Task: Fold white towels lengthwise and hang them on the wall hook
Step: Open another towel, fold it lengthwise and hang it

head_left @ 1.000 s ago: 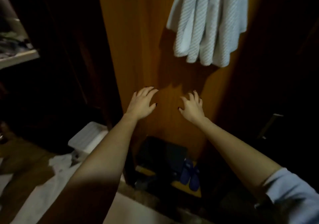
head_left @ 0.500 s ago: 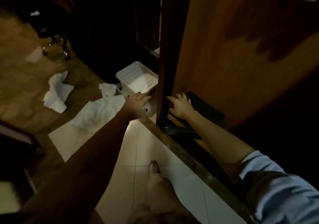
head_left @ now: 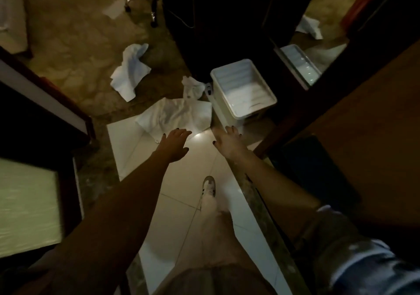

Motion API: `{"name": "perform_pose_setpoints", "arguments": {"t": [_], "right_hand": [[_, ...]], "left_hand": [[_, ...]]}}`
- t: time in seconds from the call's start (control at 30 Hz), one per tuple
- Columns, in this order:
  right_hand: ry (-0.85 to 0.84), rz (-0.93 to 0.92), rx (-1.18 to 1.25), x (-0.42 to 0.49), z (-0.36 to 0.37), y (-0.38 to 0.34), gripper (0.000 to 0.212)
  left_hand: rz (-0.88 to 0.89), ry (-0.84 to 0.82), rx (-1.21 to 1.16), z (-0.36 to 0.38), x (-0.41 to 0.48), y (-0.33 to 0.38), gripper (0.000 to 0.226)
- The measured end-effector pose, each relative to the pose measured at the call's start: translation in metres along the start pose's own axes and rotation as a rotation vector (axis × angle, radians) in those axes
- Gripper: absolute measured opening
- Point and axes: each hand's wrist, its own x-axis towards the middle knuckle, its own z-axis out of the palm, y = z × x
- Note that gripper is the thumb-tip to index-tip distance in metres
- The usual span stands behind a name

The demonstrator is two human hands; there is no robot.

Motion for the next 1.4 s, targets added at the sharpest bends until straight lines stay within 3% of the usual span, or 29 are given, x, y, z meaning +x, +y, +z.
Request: {"name": "perform_pose_setpoints", "arguments": {"t": [0.23, 0.4, 0.83, 1.1, 1.27, 1.4], "right_hand": [[-0.078, -0.173, -0.141, 0.149, 0.002, 0.016, 0.061], [-0.162, -0.167, -0.158, 0.229, 0.038, 0.042, 0.061], [-0.228, -0.13, -0.222, 0.434, 0.3, 0.122, 0.058], [-0.266, -0.318, -0.311, 0.531, 0.444, 0.135, 0.06], [-0.162, -0.439, -0.434, 0.591, 0.494, 0.135, 0.067], [0.002, -0.546, -0.295, 0.617, 0.519, 0.14, 0.055]], "left_hand": [[-0.105, 0.03, -0.056, 0.001, 0.116, -0.048, 0.061], [-0.139, 0.02, -0.079, 0.048, 0.175, -0.075, 0.06], [-0.148, 0.02, -0.013, 0.311, 0.346, -0.198, 0.06], [-0.167, 0.092, 0.001, 0.47, 0.398, -0.261, 0.055], [-0.157, 0.111, 0.07, 0.508, 0.442, -0.303, 0.05], [-0.165, 0.257, 0.033, 0.525, 0.462, -0.316, 0.043]]}}
